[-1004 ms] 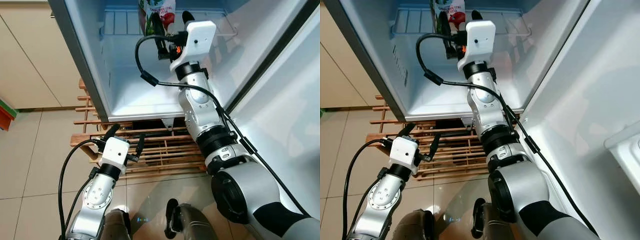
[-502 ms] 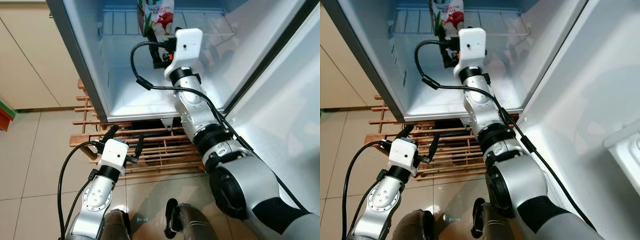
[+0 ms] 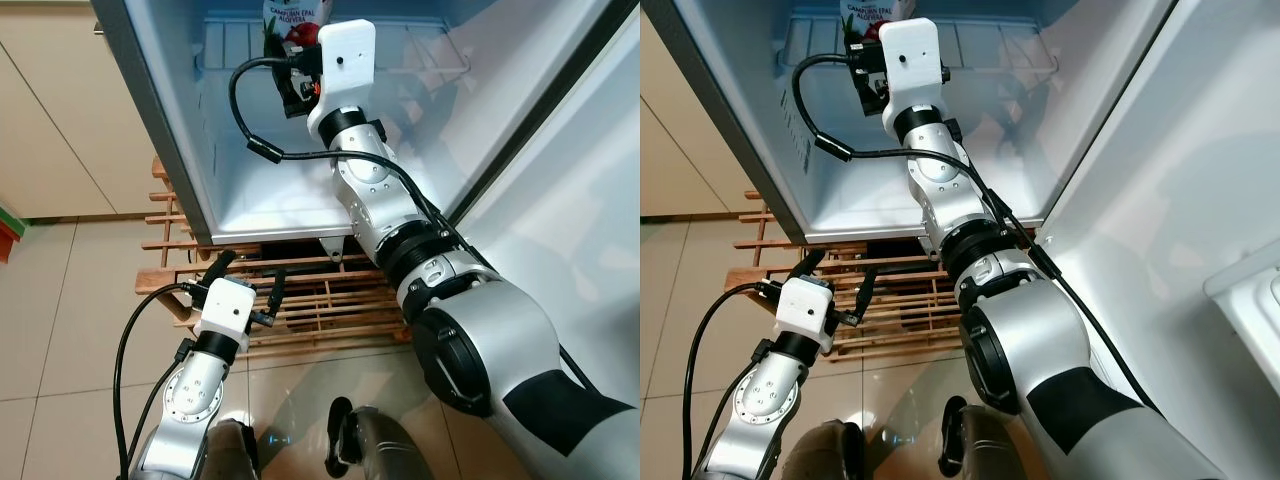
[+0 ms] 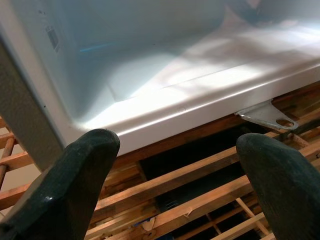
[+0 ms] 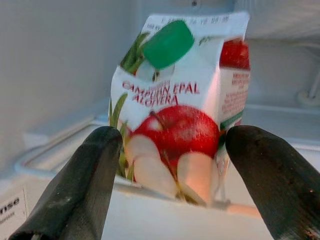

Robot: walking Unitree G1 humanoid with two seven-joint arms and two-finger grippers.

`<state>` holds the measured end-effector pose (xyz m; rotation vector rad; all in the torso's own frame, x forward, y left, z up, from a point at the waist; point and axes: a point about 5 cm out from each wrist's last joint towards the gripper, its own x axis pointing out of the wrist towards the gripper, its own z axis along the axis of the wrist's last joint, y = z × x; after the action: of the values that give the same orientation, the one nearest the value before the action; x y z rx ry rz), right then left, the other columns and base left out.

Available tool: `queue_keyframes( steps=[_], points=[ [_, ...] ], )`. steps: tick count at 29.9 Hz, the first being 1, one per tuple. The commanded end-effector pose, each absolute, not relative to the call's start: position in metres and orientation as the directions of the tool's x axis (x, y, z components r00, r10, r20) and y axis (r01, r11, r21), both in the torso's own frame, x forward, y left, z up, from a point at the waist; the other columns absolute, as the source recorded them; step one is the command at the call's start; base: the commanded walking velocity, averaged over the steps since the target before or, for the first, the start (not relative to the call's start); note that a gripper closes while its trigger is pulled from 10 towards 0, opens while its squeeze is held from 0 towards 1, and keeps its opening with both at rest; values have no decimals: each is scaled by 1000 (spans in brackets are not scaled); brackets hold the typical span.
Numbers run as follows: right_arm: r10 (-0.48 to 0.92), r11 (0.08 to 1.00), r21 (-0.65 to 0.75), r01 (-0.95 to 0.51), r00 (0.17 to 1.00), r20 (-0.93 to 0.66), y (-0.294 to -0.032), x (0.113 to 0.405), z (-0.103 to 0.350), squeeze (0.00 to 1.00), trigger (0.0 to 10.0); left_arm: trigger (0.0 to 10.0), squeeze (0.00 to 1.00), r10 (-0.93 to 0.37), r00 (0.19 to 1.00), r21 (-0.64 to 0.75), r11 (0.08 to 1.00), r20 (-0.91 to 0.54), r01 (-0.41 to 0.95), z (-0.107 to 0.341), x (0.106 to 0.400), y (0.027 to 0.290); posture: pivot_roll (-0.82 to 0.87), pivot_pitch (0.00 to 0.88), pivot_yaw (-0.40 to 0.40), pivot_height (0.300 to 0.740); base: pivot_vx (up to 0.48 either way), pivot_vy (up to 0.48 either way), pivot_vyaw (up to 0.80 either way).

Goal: Restocking fridge

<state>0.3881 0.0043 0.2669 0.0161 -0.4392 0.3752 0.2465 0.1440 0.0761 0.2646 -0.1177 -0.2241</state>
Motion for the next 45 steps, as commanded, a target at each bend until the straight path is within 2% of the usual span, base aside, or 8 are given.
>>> queue_keyframes(
  steps=[1,9,17,21,27,34,37,45],
  points=[
    [362,929,-84,-361,835,415,10,388,272,0,10000,10000,0,-229,970,270,942,77,201,73,242,144,270,191,-128,740,0,0,0],
    [374,927,-178,-330,846,381,3,391,263,0,10000,10000,0,-224,972,266,943,75,197,72,241,143,271,192,-131,740,0,0,0],
    [347,933,-240,-270,851,393,-17,395,255,0,10000,10000,0,-220,973,265,945,73,194,72,241,143,266,204,-122,740,0,0,0],
    [314,936,-278,-214,865,392,-36,397,245,0,10000,10000,0,-220,973,265,945,71,194,72,241,144,253,208,-113,740,0,0,0],
    [242,959,-237,-155,882,404,-56,400,241,0,10000,10000,0,-227,971,264,943,76,200,74,247,142,244,195,-112,740,0,0,0],
    [190,978,-166,-124,854,484,-72,395,242,0,10000,10000,0,-234,968,265,943,91,203,82,261,140,209,137,-107,740,0,0,0],
    [162,984,-148,-96,822,546,-87,384,235,0,10000,10000,0,-258,959,240,944,116,225,92,272,133,156,73,-94,740,0,0,0],
    [125,991,-102,-83,836,534,-98,373,221,0,10000,10000,0,-258,962,218,948,93,233,91,287,127,125,23,-91,740,0,0,0]
  ],
)
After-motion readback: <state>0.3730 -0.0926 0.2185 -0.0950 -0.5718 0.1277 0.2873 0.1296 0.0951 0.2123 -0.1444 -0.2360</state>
